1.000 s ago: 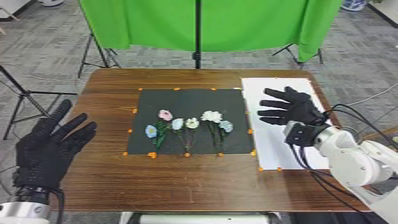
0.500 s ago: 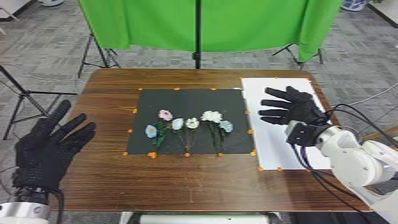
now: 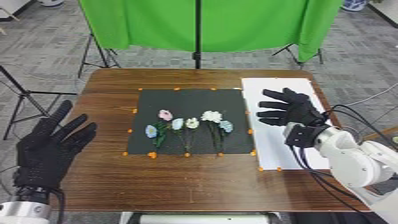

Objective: Arrange flowers

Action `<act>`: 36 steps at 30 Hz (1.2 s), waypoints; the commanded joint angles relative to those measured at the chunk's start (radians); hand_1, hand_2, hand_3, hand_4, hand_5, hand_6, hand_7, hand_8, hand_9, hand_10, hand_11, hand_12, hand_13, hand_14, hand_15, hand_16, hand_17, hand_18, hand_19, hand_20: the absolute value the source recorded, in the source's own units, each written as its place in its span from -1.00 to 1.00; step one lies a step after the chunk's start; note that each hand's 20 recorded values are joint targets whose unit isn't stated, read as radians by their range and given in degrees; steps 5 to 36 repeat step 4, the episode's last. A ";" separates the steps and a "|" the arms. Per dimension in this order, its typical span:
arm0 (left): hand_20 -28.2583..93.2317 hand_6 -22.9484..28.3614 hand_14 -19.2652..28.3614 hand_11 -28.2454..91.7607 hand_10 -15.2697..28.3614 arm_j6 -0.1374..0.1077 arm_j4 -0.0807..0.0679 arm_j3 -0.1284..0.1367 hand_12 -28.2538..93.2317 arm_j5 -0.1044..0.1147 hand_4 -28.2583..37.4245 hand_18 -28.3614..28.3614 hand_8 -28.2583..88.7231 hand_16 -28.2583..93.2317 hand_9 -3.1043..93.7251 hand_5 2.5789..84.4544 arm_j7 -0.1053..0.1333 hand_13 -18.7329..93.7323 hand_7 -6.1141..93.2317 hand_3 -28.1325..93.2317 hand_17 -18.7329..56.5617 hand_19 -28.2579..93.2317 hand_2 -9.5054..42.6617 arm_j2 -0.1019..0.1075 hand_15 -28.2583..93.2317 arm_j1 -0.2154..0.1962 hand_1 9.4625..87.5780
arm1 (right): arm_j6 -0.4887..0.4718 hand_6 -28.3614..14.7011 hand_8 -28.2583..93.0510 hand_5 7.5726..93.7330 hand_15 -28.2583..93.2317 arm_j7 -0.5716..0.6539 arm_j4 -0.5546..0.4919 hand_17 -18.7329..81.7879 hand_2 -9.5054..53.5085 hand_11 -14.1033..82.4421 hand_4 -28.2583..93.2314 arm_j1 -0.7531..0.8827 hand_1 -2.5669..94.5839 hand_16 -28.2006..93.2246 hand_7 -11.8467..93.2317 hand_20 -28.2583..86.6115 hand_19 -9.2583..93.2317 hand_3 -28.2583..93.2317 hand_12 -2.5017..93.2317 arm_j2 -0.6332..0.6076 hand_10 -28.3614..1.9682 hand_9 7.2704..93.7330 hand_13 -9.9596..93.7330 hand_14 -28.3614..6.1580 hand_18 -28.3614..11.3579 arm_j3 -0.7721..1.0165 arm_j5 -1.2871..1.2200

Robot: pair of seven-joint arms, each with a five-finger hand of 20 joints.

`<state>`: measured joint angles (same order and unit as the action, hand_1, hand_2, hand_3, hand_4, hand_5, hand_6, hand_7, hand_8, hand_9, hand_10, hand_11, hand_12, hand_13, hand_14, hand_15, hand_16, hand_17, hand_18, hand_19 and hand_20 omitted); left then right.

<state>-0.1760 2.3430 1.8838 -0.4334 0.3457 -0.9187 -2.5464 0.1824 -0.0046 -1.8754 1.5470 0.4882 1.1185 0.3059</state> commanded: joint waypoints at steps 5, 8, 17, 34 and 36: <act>-0.32 0.02 0.88 -0.22 0.49 -0.016 -0.001 -0.002 -0.34 0.011 -1.00 0.89 -0.70 -0.61 -0.40 -0.42 0.001 -0.31 -0.58 0.70 -0.75 0.29 -0.40 -0.002 0.10 -0.008 -0.73 | -0.009 0.34 -0.73 -0.14 0.01 0.001 -0.003 -0.56 -0.54 -0.50 -1.00 -0.021 -0.61 -0.30 -0.51 -0.22 0.16 0.76 -0.67 0.008 -0.03 0.00 -0.01 -0.43 -0.83 -0.015 0.007; -0.32 0.02 0.88 -0.22 0.49 -0.016 -0.001 -0.002 -0.34 0.011 -1.00 0.89 -0.70 -0.61 -0.40 -0.42 0.001 -0.31 -0.58 0.70 -0.75 0.29 -0.40 -0.002 0.10 -0.008 -0.73 | -0.009 0.34 -0.73 -0.14 0.01 0.001 -0.003 -0.56 -0.54 -0.50 -1.00 -0.021 -0.61 -0.30 -0.51 -0.22 0.16 0.76 -0.67 0.008 -0.03 0.00 -0.01 -0.43 -0.83 -0.015 0.007; -0.32 0.02 0.88 -0.22 0.49 -0.016 -0.001 -0.002 -0.34 0.011 -1.00 0.89 -0.70 -0.61 -0.40 -0.42 0.001 -0.31 -0.58 0.70 -0.75 0.29 -0.40 -0.002 0.10 -0.008 -0.73 | -0.009 0.34 -0.73 -0.14 0.01 0.001 -0.003 -0.56 -0.54 -0.50 -1.00 -0.021 -0.61 -0.30 -0.51 -0.22 0.16 0.76 -0.67 0.008 -0.03 0.00 -0.01 -0.43 -0.83 -0.015 0.007; -0.32 0.02 0.88 -0.22 0.49 -0.016 -0.001 -0.002 -0.34 0.011 -1.00 0.89 -0.70 -0.61 -0.40 -0.42 0.001 -0.31 -0.58 0.70 -0.75 0.29 -0.40 -0.002 0.10 -0.008 -0.73 | -0.009 0.34 -0.73 -0.14 0.01 0.001 -0.003 -0.56 -0.54 -0.50 -1.00 -0.021 -0.61 -0.30 -0.51 -0.22 0.16 0.76 -0.67 0.008 -0.03 0.00 -0.01 -0.43 -0.83 -0.015 0.007; -0.32 0.02 0.88 -0.22 0.49 -0.016 -0.001 -0.002 -0.34 0.011 -1.00 0.89 -0.70 -0.61 -0.40 -0.42 0.001 -0.31 -0.58 0.70 -0.75 0.29 -0.40 -0.002 0.10 -0.008 -0.73 | -0.009 0.34 -0.73 -0.14 0.01 0.001 -0.003 -0.56 -0.54 -0.50 -1.00 -0.021 -0.61 -0.30 -0.51 -0.22 0.16 0.76 -0.67 0.008 -0.03 0.00 -0.01 -0.43 -0.83 -0.015 0.007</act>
